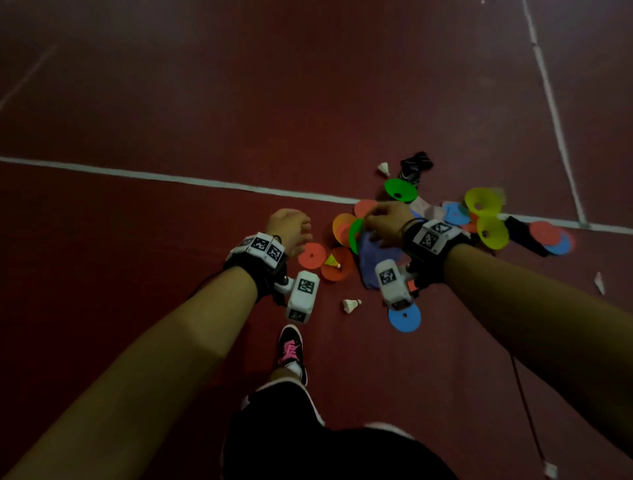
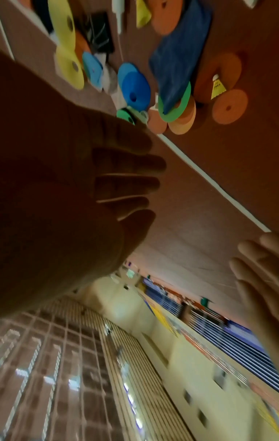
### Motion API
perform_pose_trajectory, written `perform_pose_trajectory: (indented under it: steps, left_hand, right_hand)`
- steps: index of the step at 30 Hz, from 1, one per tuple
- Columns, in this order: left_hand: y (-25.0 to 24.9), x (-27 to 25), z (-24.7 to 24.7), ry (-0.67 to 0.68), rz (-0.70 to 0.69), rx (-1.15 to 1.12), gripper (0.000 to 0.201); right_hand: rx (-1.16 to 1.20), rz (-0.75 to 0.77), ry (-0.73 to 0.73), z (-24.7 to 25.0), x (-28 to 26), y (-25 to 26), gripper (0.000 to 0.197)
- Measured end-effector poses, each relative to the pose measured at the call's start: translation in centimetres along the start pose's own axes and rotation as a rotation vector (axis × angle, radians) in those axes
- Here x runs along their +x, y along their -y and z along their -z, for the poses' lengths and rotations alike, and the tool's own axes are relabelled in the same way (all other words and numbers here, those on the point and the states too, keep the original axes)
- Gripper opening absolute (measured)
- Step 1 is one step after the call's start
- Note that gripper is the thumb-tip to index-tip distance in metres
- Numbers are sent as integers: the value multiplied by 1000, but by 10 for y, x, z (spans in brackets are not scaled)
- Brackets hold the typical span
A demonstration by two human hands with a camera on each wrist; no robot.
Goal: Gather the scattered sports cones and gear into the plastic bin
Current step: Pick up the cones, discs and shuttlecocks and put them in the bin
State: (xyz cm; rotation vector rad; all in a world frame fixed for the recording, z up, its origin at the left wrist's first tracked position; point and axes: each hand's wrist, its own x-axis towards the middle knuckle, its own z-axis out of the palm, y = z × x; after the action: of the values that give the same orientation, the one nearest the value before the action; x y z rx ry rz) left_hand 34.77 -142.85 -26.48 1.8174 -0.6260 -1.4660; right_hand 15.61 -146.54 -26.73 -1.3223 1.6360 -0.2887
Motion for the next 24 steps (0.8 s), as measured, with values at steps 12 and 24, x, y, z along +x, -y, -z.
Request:
perform_pose_trajectory:
  steps: [12,24]
  left_hand:
    - [28,225,-26,55,147,-27,17]
    - [268,461,-104,48,93,96,15]
  right_hand:
    - [-26,-283,-20,-82,194,-62,10]
    - [-50,-447,25,-257,417,-329,10]
